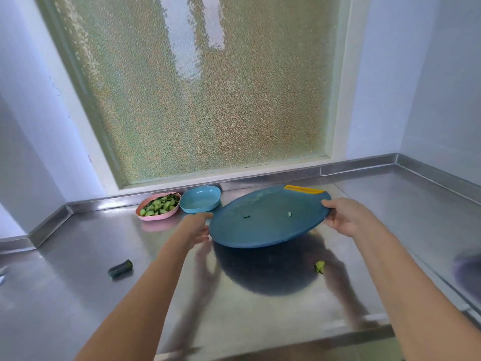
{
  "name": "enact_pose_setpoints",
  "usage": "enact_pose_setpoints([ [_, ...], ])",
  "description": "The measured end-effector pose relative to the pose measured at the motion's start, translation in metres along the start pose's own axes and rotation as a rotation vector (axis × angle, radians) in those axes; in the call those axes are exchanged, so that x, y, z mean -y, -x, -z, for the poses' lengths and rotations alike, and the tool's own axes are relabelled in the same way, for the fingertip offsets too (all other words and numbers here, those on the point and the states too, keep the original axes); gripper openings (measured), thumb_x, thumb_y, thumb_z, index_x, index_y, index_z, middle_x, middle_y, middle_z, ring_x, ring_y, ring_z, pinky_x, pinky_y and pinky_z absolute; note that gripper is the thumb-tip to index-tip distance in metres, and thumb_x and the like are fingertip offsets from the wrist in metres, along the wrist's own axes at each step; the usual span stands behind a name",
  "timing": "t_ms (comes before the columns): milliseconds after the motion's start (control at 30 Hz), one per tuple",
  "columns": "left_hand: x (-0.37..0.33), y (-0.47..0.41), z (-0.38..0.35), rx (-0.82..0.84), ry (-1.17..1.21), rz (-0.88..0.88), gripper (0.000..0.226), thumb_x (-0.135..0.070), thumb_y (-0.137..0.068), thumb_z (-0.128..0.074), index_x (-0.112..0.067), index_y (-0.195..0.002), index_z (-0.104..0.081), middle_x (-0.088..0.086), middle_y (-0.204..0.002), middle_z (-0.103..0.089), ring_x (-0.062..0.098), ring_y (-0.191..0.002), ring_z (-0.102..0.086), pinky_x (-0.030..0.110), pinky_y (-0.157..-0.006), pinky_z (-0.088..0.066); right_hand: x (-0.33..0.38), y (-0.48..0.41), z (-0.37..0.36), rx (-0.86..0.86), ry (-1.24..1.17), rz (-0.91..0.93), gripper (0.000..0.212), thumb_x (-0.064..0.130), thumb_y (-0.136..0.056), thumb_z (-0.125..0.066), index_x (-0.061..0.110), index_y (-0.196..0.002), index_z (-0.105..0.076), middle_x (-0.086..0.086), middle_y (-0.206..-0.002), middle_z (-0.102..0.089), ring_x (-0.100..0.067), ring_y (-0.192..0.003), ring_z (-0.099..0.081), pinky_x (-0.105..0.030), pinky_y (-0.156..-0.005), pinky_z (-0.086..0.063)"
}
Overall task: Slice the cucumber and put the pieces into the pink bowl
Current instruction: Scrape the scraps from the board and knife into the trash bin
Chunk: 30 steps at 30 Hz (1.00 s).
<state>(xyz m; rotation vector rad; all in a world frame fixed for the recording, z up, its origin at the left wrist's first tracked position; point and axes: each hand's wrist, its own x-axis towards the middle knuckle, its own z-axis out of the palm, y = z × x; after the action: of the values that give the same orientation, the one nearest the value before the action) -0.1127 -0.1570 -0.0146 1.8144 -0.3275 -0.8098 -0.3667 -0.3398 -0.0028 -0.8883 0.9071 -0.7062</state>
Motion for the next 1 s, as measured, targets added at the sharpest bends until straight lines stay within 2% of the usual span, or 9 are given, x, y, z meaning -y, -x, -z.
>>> enact_pose_setpoints([
  [100,-0.013,0.009,0.009,0.145,0.228,0.095,0.044,-0.034,-0.091,-0.057,-0.002,-0.113,-0.036,0.019,-0.095,-0.055,0.032,-0.081,-0.059,0.042,-0.072,-0.050,0.022,0.005,0.015,0.015,0.030,0.042,0.019,-0.002,-0.097,-0.042,0.005,-0.085,-0.054,-0.001,-0.048,-0.065,-0.008,-0.039,-0.062,-0.020,-0.039,-0.051],
  [167,-0.023,0.012,0.013,0.268,0.413,0.122,0.051,-0.041,-0.091,-0.052,0.007,-0.110,-0.046,0.019,-0.094,-0.063,0.031,-0.078,-0.065,0.042,-0.076,-0.048,0.037,0.011,0.021,0.079,0.076,0.063,0.018,0.000,-0.097,-0.044,0.005,-0.086,-0.057,0.000,-0.053,-0.068,-0.007,-0.044,-0.064,-0.019,-0.042,-0.052],
  [267,-0.029,0.011,0.012,0.275,0.536,0.088,0.040,-0.039,-0.094,-0.046,-0.003,-0.100,-0.063,0.013,-0.081,-0.071,0.026,-0.068,-0.070,0.039,-0.076,-0.053,0.052,0.014,0.015,0.194,0.099,0.089,0.015,0.004,-0.096,-0.048,0.007,-0.089,-0.061,0.002,-0.062,-0.071,-0.006,-0.051,-0.067,-0.017,-0.046,-0.053],
  [367,-0.029,0.011,0.006,0.219,0.542,-0.016,0.029,-0.028,-0.099,-0.041,-0.008,-0.101,-0.062,0.007,-0.071,-0.072,0.020,-0.062,-0.070,0.035,-0.064,-0.056,0.055,0.011,0.008,0.234,0.134,0.159,0.015,0.017,-0.097,-0.052,0.010,-0.091,-0.064,-0.001,-0.071,-0.072,-0.007,-0.057,-0.068,-0.019,-0.052,-0.055],
  [467,-0.034,0.016,0.014,0.149,0.620,-0.107,0.030,-0.029,-0.100,-0.040,-0.011,-0.095,-0.062,0.003,-0.071,-0.073,0.016,-0.061,-0.070,0.036,-0.063,-0.053,0.045,-0.006,0.016,0.018,0.687,0.321,0.031,0.031,-0.096,-0.055,0.004,-0.089,-0.068,-0.016,-0.087,-0.071,-0.023,-0.073,-0.066,-0.032,-0.070,-0.056],
  [567,-0.034,0.003,0.042,0.066,0.707,-0.153,0.033,-0.035,-0.093,-0.054,-0.012,-0.117,-0.057,0.006,-0.105,-0.071,0.020,-0.086,-0.070,0.040,-0.067,-0.054,0.025,-0.022,0.034,-0.204,1.426,0.424,0.025,0.023,-0.092,-0.054,0.002,-0.094,-0.066,-0.018,-0.103,-0.067,-0.032,-0.095,-0.062,-0.031,-0.077,-0.045],
  [667,-0.032,0.009,0.054,-0.016,0.748,-0.154,0.031,-0.033,-0.093,-0.053,-0.012,-0.115,-0.057,0.006,-0.098,-0.073,0.024,-0.091,-0.067,0.043,-0.066,-0.054,-0.002,-0.027,0.043,-0.210,1.687,0.364,0.025,0.018,-0.090,-0.054,0.006,-0.110,-0.061,-0.013,-0.111,-0.064,-0.030,-0.101,-0.062,-0.029,-0.074,-0.045],
  [800,-0.023,0.037,0.052,-0.057,0.769,-0.185,0.027,-0.030,-0.100,-0.037,-0.016,-0.098,-0.059,0.000,-0.068,-0.072,0.020,-0.081,-0.063,0.036,-0.065,-0.049,-0.016,-0.026,0.040,-0.280,1.727,0.396,0.021,0.009,-0.093,-0.050,0.007,-0.112,-0.055,-0.011,-0.110,-0.062,-0.025,-0.092,-0.059,-0.027,-0.067,-0.042],
  [1000,-0.002,0.069,0.072,-0.157,0.761,-0.160,0.025,-0.033,-0.099,-0.040,-0.017,-0.100,-0.058,0.001,-0.093,-0.067,0.019,-0.080,-0.062,0.037,-0.074,-0.050,-0.017,-0.011,0.026,-0.304,1.474,0.392,0.018,0.016,-0.094,-0.051,0.003,-0.107,-0.052,-0.015,-0.103,-0.060,-0.030,-0.089,-0.060,-0.032,-0.064,-0.044],
])
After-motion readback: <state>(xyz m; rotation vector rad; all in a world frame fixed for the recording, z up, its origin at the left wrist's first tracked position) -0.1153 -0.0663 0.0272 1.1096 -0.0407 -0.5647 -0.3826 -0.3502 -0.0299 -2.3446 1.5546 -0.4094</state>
